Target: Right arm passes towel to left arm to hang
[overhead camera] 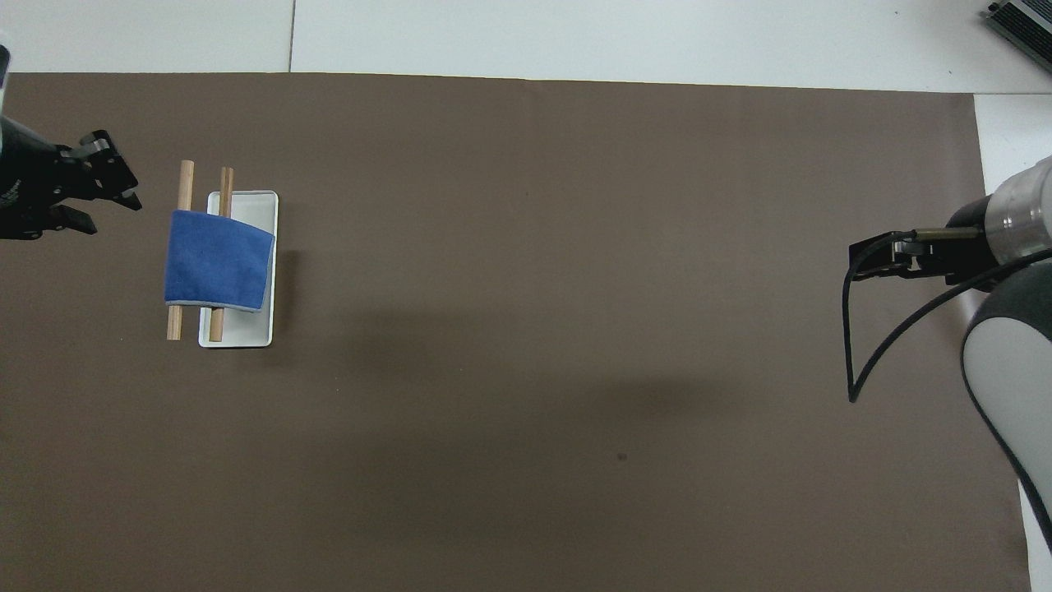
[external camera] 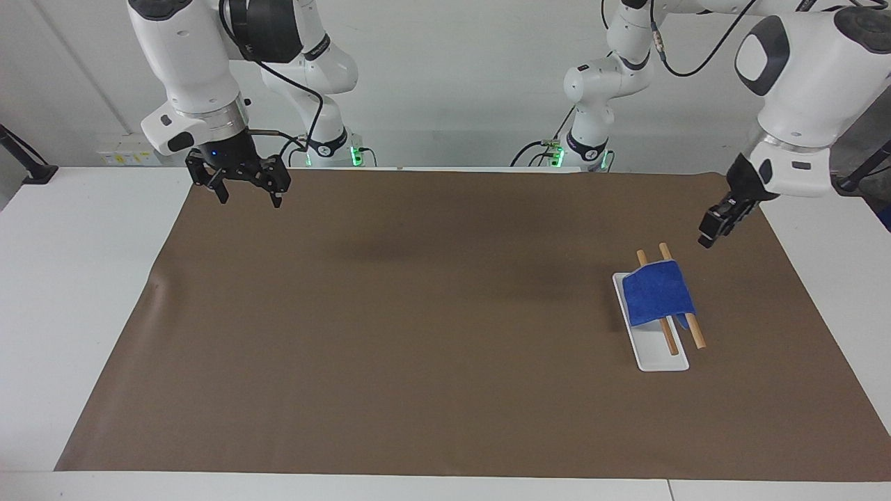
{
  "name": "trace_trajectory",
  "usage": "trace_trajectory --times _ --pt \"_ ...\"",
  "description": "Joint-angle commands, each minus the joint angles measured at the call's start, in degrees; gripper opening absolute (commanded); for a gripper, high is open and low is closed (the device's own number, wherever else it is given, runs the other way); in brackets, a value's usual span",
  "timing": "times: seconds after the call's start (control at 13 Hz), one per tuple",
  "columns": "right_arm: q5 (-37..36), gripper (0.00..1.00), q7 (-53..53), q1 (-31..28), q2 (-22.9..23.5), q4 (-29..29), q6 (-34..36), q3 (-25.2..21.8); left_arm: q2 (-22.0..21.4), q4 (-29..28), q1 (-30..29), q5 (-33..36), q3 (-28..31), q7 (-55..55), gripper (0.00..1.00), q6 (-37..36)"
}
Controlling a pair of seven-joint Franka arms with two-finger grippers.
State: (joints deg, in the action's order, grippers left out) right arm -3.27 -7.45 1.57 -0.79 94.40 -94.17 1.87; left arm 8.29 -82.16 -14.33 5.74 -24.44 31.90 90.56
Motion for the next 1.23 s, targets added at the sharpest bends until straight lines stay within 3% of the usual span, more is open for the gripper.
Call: trace_trajectory --times 0.0,0.15,0.39,0.77,0.93,1.0,1.16 --pt "1.24 1.0 0.59 -0.7 -0.97 0.7 0.74 0.5 -0.38 0.78 0.27 1.29 -2.88 -6.05 0.5 -4.85" --pt "2.81 1.0 -1.16 -0.7 -0.97 0.7 0.65 0.41 -0.99 0.69 0.27 1.12 -6.3 -6.06 0.5 -5.75" --pt "3.18 1.0 -1.79 -0.78 -0.97 0.79 0.65 0.41 -3.37 -0.45 -0.95 0.94 -5.89 -10.16 0.51 -5.31" --pt "3.18 1.0 -1.61 -0.7 -0.97 0.7 0.39 0.41 -5.47 -5.19 -10.88 1.03 -4.56 -29.06 0.51 -3.3" --pt "3.18 1.0 -1.52 -0.78 -0.97 0.7 0.48 0.41 -6.35 -6.78 -12.03 0.94 -4.56 -29.26 0.52 -2.32" --pt "3.18 1.0 -1.52 -0.96 -0.97 0.7 0.65 0.33 -6.36 -6.78 -11.95 1.03 -4.56 -29.09 0.57 -2.49" --pt "3.18 1.0 -1.17 -0.87 -0.97 0.79 1.17 0.41 -6.62 -6.87 -11.25 0.94 -4.65 -29.0 0.9 -2.76"
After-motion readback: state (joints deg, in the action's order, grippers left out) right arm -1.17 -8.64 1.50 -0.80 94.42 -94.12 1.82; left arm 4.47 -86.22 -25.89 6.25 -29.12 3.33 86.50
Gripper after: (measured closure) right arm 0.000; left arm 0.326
